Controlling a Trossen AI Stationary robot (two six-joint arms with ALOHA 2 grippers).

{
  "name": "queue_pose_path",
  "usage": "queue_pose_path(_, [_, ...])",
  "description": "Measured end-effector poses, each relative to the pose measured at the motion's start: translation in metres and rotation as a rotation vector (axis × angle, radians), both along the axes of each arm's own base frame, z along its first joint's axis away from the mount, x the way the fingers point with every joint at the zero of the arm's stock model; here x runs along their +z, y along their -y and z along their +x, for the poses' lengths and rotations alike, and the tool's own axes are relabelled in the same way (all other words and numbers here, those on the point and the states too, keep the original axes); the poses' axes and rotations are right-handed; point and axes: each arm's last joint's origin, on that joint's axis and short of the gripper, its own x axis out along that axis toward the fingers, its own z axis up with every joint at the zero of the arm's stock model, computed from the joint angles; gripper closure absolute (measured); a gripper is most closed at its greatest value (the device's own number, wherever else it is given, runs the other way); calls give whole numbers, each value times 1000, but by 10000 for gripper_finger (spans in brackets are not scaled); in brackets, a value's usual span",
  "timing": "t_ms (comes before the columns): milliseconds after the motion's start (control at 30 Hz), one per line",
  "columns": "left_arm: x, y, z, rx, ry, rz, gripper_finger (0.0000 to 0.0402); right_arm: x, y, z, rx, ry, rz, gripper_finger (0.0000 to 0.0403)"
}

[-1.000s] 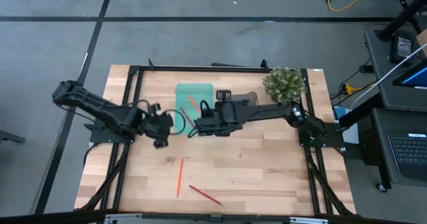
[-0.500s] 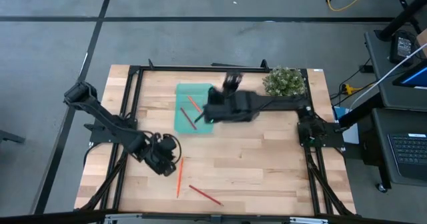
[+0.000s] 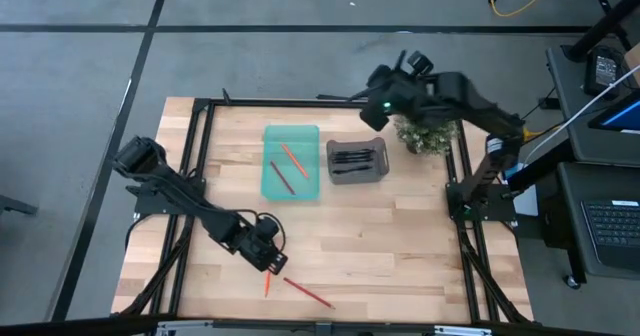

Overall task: Sort pens & pencils
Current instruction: Put the orange pencil into the green bin

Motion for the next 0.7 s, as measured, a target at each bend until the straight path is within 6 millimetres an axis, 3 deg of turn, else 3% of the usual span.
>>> queue_pose_path(233, [-5, 6, 21, 81, -84, -5, 317, 7, -6, -11, 92, 25, 88, 324])
queue_pose_path(400, [-6, 6, 20, 146, -243, 21, 317, 6, -13, -9, 134, -1, 89, 324])
queue_pose_path(700, [3, 10, 25, 236, -228, 0, 317, 6, -16, -8, 165, -28, 78, 324])
